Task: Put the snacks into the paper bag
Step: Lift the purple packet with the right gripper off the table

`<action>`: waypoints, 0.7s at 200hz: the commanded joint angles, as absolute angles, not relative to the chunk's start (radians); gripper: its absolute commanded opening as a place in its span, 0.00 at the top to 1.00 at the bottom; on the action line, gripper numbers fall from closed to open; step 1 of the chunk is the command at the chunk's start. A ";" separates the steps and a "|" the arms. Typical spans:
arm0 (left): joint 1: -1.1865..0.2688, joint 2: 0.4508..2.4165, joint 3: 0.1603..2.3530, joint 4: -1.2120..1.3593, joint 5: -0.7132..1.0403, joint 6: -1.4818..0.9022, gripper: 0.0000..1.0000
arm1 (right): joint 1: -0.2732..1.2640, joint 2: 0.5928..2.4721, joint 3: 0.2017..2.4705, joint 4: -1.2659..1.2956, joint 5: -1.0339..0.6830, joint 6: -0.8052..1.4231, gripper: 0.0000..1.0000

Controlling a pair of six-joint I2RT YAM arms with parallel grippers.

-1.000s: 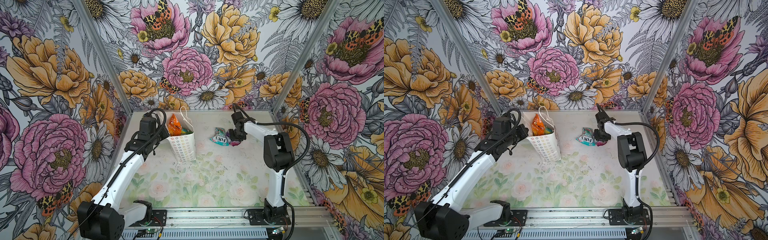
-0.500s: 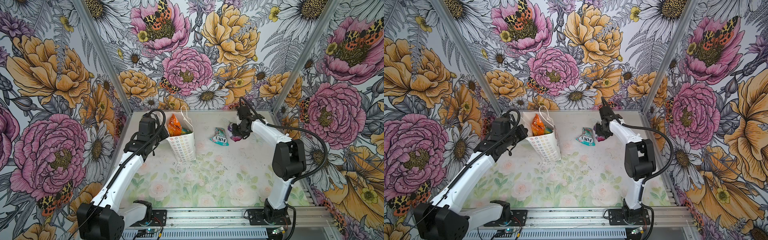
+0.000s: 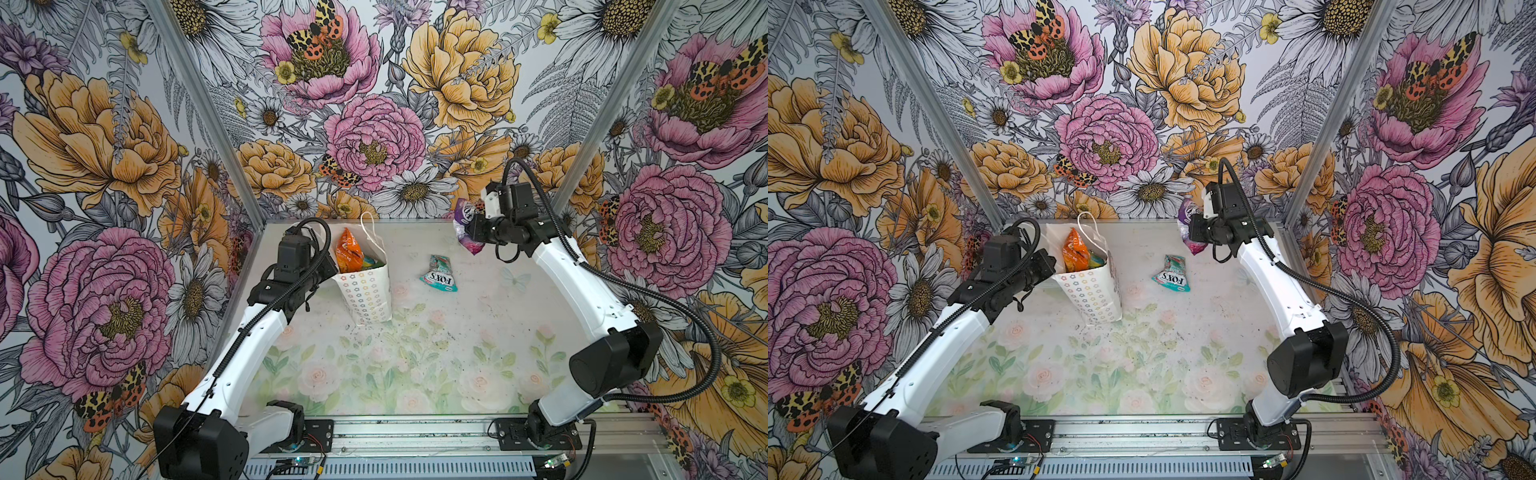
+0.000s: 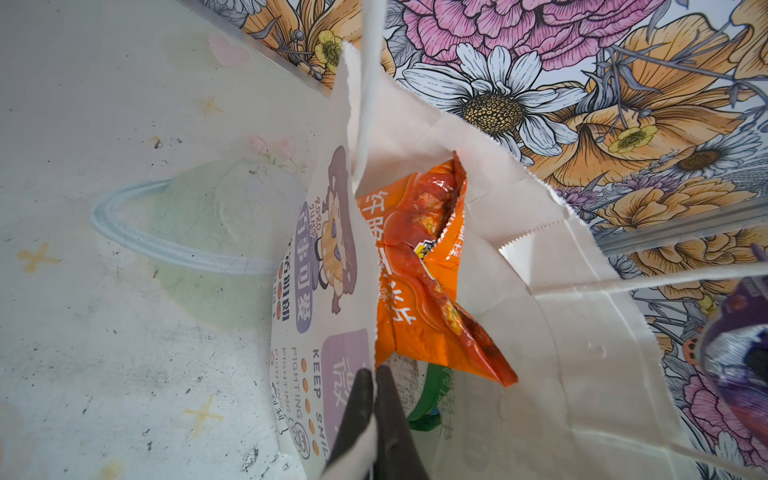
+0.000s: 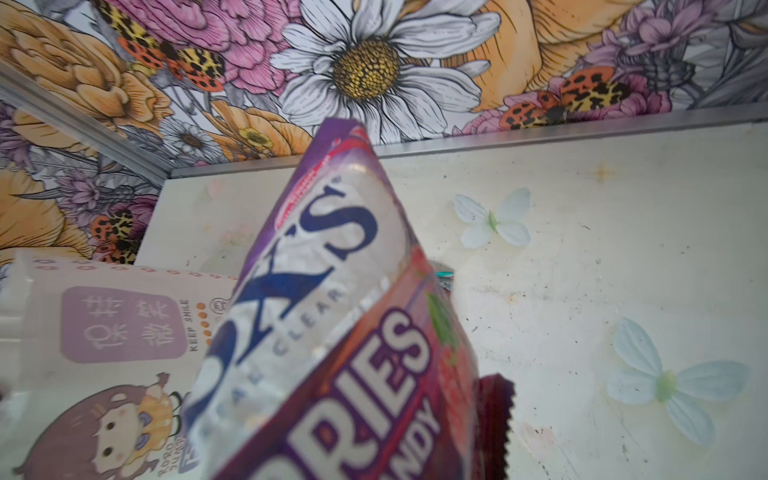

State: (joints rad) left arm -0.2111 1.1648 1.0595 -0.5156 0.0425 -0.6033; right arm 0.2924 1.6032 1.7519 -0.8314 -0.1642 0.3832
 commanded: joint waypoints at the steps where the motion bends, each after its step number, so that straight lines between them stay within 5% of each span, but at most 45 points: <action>1: -0.201 1.149 1.048 -0.484 0.060 -0.612 1.00 | 0.357 1.535 1.817 -0.771 -0.180 0.359 0.86; 140: -0.201 1.140 1.048 -0.480 0.068 -0.617 1.00 | 0.734 1.606 2.005 -0.535 -0.199 0.342 0.87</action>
